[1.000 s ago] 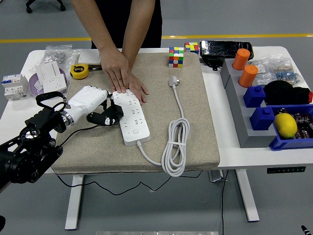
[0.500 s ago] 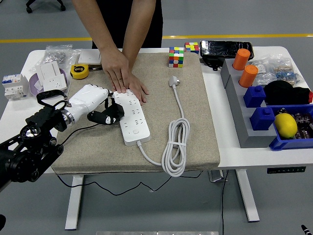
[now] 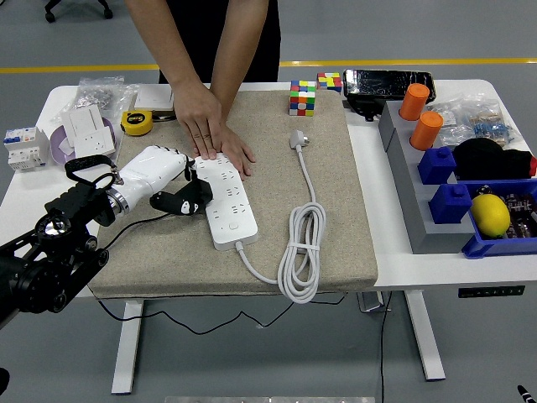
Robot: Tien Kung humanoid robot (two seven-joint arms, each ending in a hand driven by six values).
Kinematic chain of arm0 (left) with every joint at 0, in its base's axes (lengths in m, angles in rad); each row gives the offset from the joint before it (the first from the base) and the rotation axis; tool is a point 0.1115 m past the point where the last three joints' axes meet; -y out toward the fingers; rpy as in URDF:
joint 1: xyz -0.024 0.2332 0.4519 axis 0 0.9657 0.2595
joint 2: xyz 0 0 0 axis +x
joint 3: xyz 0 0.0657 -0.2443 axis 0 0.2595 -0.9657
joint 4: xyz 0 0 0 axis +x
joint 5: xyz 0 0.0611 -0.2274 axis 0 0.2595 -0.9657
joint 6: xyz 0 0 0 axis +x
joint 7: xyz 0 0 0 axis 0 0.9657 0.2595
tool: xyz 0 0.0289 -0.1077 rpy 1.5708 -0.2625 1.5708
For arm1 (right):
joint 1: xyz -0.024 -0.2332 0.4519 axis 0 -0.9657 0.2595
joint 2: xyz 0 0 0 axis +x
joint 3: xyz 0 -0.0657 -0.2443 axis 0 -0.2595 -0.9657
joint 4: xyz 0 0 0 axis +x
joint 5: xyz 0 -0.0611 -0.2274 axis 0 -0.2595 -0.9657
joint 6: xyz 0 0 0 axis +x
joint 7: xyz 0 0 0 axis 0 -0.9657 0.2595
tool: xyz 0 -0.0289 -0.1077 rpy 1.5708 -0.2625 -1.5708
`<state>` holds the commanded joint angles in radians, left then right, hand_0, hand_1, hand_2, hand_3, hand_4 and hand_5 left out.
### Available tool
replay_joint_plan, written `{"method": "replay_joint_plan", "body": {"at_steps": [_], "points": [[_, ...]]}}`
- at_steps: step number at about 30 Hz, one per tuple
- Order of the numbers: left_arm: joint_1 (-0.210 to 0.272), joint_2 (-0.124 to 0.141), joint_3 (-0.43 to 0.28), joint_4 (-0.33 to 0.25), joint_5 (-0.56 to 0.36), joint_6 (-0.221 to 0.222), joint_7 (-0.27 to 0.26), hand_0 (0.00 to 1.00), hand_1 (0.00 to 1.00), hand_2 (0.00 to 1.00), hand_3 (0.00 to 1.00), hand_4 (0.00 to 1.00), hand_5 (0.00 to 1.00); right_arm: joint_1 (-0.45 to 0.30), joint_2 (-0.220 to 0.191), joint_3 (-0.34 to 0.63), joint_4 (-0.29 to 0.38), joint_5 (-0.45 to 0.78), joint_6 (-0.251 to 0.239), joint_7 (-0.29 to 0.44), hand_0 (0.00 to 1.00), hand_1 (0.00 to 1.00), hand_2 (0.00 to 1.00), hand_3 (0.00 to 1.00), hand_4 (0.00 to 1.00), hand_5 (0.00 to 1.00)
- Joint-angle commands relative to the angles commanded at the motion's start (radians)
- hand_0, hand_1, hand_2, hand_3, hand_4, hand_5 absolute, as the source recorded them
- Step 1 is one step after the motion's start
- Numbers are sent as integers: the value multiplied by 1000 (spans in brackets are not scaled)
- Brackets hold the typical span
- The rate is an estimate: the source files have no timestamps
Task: Pick up the plug,place it near the board,insert it into the board,press the button
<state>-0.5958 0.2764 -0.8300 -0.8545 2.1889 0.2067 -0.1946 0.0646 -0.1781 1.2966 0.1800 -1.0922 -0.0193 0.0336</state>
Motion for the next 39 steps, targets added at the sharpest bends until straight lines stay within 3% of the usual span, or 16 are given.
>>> {"method": "replay_joint_plan", "body": {"at_steps": [4, 5, 10, 11, 28, 29, 34, 35, 39], "points": [[1, 0, 0, 1, -3, -4, 0, 674, 789, 724, 540, 835, 141, 0, 0, -1, 0, 1, 1, 0, 949, 911, 848, 888, 998, 998], [1, 0, 0, 1, -4, -5, 0, 715, 838, 801, 696, 877, 158, -1, 0, -1, 0, 0, 1, 0, 948, 908, 848, 889, 998, 998], [3, -1, 1, 0, -7, -11, 1, 715, 838, 801, 696, 877, 158, -3, 0, 1, 0, -3, 0, -2, 948, 908, 848, 889, 998, 998], [3, -1, 2, 0, -8, -12, 1, 727, 853, 821, 773, 903, 176, -3, 0, 1, 0, -2, 0, -2, 945, 909, 848, 889, 998, 998], [7, 2, 2, -4, -22, -22, -4, 734, 859, 828, 787, 960, 204, -5, -1, 2, 0, -7, -1, -2, 945, 908, 848, 888, 998, 998], [8, 2, 0, -5, -30, -28, -7, 738, 864, 834, 814, 998, 382, -5, 0, 3, 0, -8, -1, -2, 945, 907, 848, 888, 998, 998], [9, 2, -8, -8, -84, -63, -23, 738, 864, 834, 814, 998, 382, -5, 1, 4, 0, -8, -1, -2, 945, 907, 848, 888, 998, 998], [10, 2, -11, -9, -94, -70, -27, 820, 942, 916, 929, 998, 806, -5, 1, 4, 0, -9, -1, -2, 944, 907, 848, 888, 998, 998], [16, 2, -25, -19, -144, -102, -42, 820, 942, 916, 929, 998, 806, -5, 2, 6, 0, -9, 0, -2, 944, 907, 848, 888, 998, 998]]}}
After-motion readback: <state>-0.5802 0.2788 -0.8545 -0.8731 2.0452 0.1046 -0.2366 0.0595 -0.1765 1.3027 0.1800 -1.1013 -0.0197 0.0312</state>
